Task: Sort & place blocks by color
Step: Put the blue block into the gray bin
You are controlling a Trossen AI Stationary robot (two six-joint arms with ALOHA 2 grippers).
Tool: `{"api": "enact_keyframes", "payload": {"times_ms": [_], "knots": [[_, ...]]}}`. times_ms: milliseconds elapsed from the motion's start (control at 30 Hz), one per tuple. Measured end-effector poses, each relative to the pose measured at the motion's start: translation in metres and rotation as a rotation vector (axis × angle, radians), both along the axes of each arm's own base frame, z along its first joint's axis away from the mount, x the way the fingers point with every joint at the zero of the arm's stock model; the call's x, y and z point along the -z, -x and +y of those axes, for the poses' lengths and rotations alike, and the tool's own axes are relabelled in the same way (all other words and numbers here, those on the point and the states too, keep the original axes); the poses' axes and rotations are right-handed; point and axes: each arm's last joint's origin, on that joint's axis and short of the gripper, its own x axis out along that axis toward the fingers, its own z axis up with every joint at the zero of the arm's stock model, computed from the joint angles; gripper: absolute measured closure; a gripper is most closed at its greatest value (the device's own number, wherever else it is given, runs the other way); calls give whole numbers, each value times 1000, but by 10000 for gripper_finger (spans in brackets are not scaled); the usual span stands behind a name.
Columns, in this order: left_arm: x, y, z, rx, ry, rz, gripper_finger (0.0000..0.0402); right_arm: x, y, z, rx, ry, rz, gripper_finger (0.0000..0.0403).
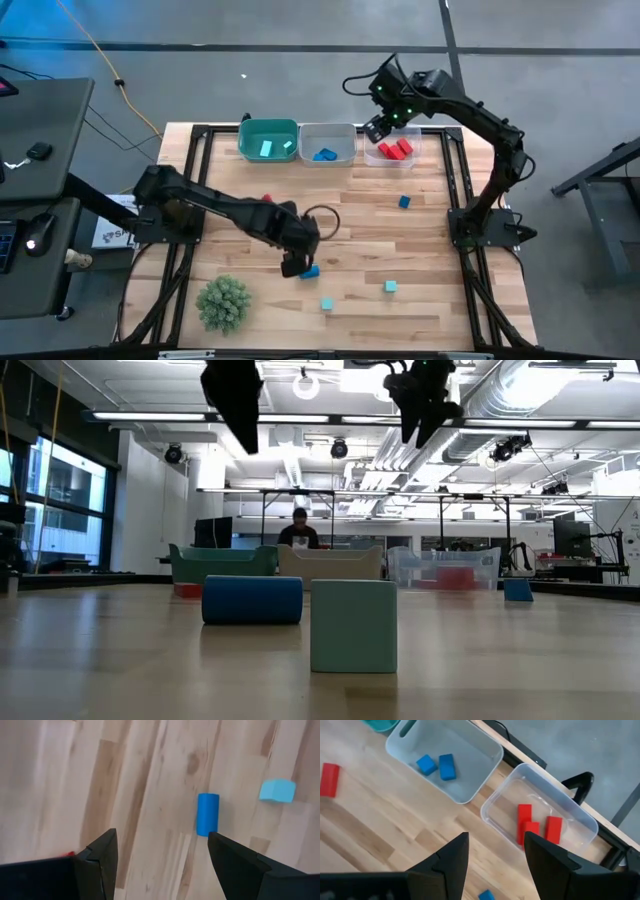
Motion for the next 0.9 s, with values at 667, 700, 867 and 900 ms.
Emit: {"api": "enact_keyframes", "payload": {"times_ms": [667, 700, 867, 900], "knots": [[67, -37, -28, 29, 17, 59, 171, 0, -6, 10, -17, 12, 9, 222], [70, -38, -30, 32, 16, 67, 171, 0, -6, 10, -17, 12, 9, 222], [90, -45, -38, 39, 32, 80, 171, 0, -5, 11, -17, 10, 14, 222], [95, -47, -39, 37, 34, 84, 171, 0, -5, 11, -17, 8, 17, 222]]}}
